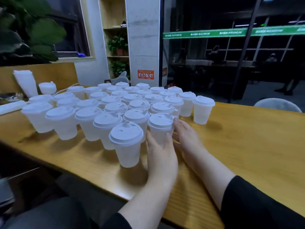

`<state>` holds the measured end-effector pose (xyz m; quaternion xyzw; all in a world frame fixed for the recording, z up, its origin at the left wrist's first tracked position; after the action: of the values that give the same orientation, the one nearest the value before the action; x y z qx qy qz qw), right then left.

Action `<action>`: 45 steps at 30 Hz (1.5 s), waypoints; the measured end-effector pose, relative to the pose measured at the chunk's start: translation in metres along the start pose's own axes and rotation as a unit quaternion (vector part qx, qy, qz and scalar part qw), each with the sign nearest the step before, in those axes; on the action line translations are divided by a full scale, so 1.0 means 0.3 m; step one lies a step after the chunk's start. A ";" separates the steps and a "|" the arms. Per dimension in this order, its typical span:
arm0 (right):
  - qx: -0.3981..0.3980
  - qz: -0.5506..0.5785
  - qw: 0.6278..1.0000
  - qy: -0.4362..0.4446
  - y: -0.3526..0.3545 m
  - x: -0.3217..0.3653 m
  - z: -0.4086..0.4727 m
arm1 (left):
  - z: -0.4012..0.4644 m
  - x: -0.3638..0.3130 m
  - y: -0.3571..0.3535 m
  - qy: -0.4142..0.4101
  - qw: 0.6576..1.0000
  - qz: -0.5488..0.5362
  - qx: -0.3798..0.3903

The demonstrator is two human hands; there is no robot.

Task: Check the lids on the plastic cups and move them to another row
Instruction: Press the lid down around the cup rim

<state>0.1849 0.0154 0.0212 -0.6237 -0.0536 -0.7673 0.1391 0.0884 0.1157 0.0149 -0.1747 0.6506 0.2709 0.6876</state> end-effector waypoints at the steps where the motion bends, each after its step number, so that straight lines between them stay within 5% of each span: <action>1: 0.007 0.006 1.000 -0.002 0.000 0.003 -0.008 | 0.014 -0.002 -0.008 0.008 1.000 -0.004 0.007; 5: 0.036 -0.037 0.998 0.024 0.061 0.042 -0.051 | 0.026 -0.038 -0.063 -0.005 0.998 -0.049 0.042; 16: -0.117 -0.165 0.976 0.077 0.643 0.168 -0.180 | -0.050 -0.135 -0.543 0.073 0.968 -0.080 0.225; 21: -0.096 -0.233 0.965 0.072 0.759 0.151 -0.191 | -0.011 -0.092 -0.673 0.070 0.962 -0.079 0.251; 25: -0.108 -0.363 0.916 0.130 0.825 0.210 -0.186 | 0.032 -0.095 -0.678 0.027 0.964 -0.107 0.242; 29: -0.065 -0.487 0.826 0.277 0.781 0.294 -0.184 | 0.048 -0.147 -0.682 -0.057 0.962 -0.104 0.245; 34: -0.033 -0.518 0.764 0.385 0.727 0.331 -0.191 | 0.058 -0.146 -0.701 -0.065 0.956 -0.112 0.263; 40: -0.045 -0.542 0.732 0.410 0.721 0.358 -0.208 | 0.058 -0.138 -0.731 -0.050 0.949 -0.107 0.292; 45: -0.150 -0.489 0.763 0.395 0.751 0.414 -0.225 | 0.044 -0.143 -0.750 -0.057 0.939 -0.099 0.324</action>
<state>0.1616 -0.2354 0.1069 -0.1677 -0.1752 -0.9081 -0.3413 0.2335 -0.0610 0.0333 0.0093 0.6420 -0.0143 0.7665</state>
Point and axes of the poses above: each hand's wrist, its own z-axis towards the middle knuckle, its own y-axis out of the back of the hand, x = y × z, the point moved 10 cm from there along z, towards the middle knuckle, and after that the axes turned 5 degrees about y, right-handed, at the moved point
